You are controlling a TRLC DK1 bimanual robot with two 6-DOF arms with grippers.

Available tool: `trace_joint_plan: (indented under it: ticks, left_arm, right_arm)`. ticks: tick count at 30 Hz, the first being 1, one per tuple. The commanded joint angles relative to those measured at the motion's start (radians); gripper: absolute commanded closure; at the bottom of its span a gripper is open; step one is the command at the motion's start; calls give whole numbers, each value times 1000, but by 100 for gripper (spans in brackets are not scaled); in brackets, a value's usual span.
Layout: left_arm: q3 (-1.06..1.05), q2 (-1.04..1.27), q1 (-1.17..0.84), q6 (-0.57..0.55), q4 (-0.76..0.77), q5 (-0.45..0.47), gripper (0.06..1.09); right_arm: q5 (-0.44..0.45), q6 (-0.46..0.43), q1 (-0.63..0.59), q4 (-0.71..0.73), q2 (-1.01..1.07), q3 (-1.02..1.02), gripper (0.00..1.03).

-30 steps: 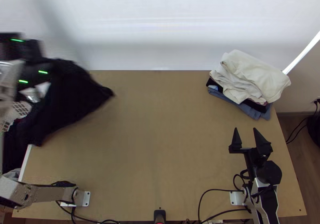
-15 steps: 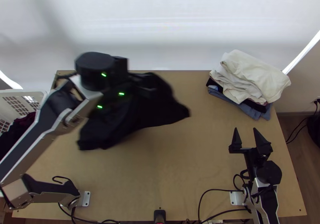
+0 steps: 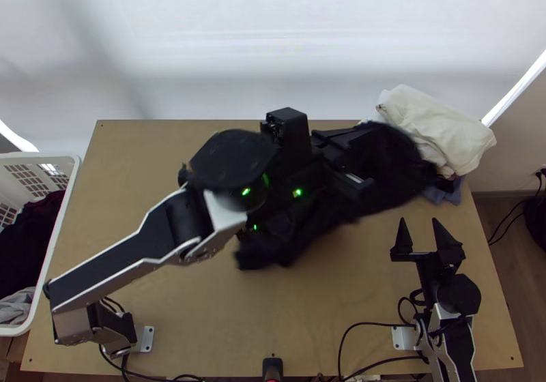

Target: Fold the t-shirt

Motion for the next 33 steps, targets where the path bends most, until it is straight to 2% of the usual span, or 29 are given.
trace_joint_plan:
  ticks: [1,5,8,12,21,30,33]
  left_arm:
    - [63,-12,-18,-15,70,-31,105]
    - [-17,-61,47,-15,55,-48,105]
    - [-125,-127,197,-24,33,-42,105]
    - [-365,-230,462,-116,13,75,105]
    - [-869,-425,919,-131,90,319,105]
    - [-1304,-606,1214,-108,147,471,105]
    - [-1401,-663,1291,-85,150,483,105]
  right_arm:
    - [9,1,-7,-12,-2,-8,4]
    - [9,1,-7,-12,-2,-8,4]
    - [9,1,-7,-12,-2,-8,4]
    - [9,1,-7,-12,-2,-8,4]
    - [9,1,-7,-12,-2,-8,4]
    - [9,1,-7,-12,-2,-8,4]
    - [9,1,-7,-12,-2,-8,4]
